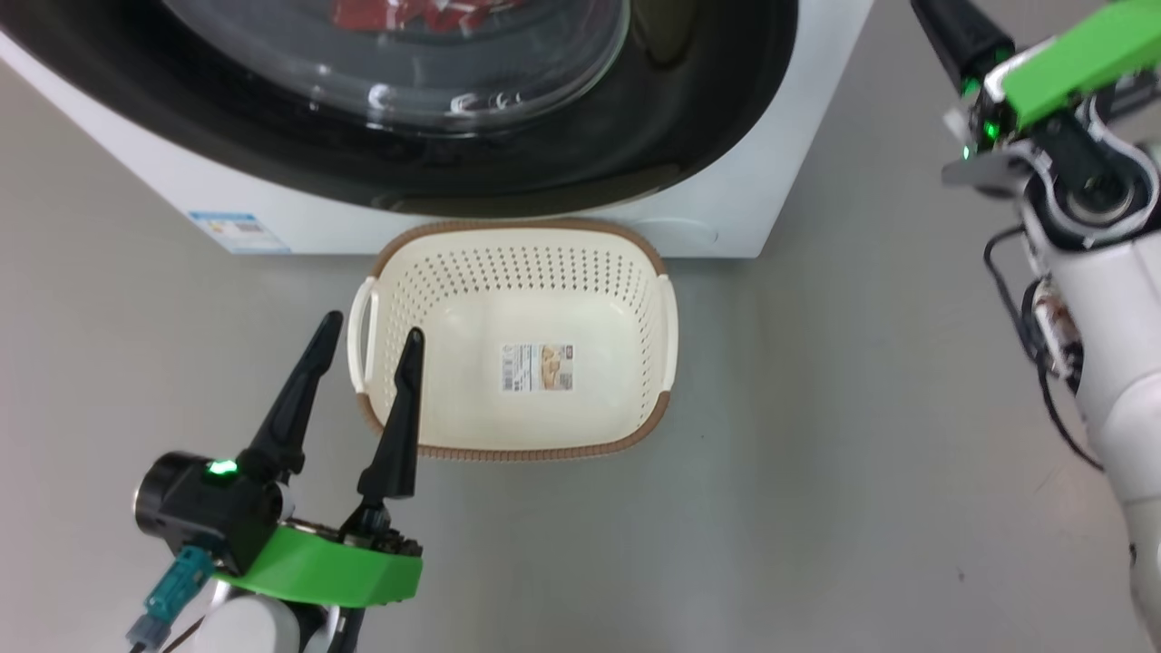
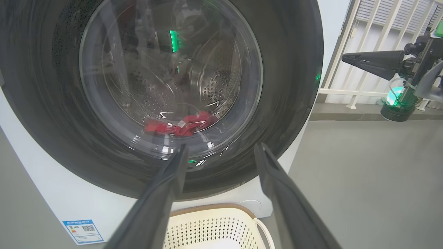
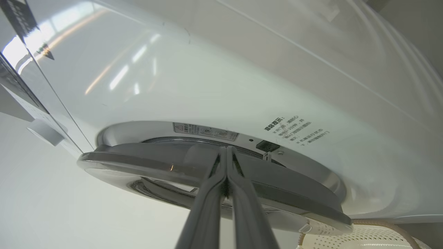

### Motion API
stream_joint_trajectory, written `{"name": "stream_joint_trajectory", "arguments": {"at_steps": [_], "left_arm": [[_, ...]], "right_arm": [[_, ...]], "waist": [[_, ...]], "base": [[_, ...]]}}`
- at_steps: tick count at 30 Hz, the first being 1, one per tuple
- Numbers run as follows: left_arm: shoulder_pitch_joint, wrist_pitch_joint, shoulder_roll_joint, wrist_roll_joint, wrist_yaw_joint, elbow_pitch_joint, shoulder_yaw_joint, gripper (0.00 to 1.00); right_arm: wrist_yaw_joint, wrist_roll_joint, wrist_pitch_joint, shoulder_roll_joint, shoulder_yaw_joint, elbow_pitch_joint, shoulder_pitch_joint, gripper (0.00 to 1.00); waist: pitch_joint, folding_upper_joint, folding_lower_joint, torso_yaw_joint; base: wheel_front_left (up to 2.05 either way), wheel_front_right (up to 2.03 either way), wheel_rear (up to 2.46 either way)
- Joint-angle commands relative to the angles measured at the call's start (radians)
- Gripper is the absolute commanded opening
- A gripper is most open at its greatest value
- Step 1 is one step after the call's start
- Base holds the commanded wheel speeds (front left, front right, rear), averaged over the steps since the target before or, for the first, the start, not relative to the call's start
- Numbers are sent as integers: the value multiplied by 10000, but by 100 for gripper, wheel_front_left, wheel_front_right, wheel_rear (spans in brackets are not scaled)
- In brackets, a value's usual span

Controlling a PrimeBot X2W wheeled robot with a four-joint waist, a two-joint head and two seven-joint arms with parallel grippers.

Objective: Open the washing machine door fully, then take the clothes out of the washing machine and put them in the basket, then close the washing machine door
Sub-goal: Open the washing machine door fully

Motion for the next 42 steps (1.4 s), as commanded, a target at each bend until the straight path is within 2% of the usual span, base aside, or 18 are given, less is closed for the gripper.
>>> {"name": "stream_joint_trajectory", "arguments": {"at_steps": [1,12,22,35,42], "left_arm": [[-256,-120,180,105,-56,-211,269,100],[-661,-120,80,122,-56,44,-113,100],[-883,-120,29,92,-56,107,-158,100],[-1019,-120,-30,88,-56,249,23,100],[-907,-120,-40,99,-56,318,142,100]], "right_arm": [[-6,83,157,54,91,-163,-302,0],[-6,437,2074,-49,321,926,-2065,0],[-6,189,2603,-220,537,1383,-2763,0],[-6,234,3953,-240,959,1012,-2616,0],[-6,146,4344,-5,1312,873,-2140,0]], "waist": [[330,0,0,234],[1037,0,0,756],[1393,0,0,972],[1299,0,0,735],[1030,0,0,570]], "base": [[0,0,0],[0,0,0],[0,0,0],[0,0,0],[0,0,0]]}}
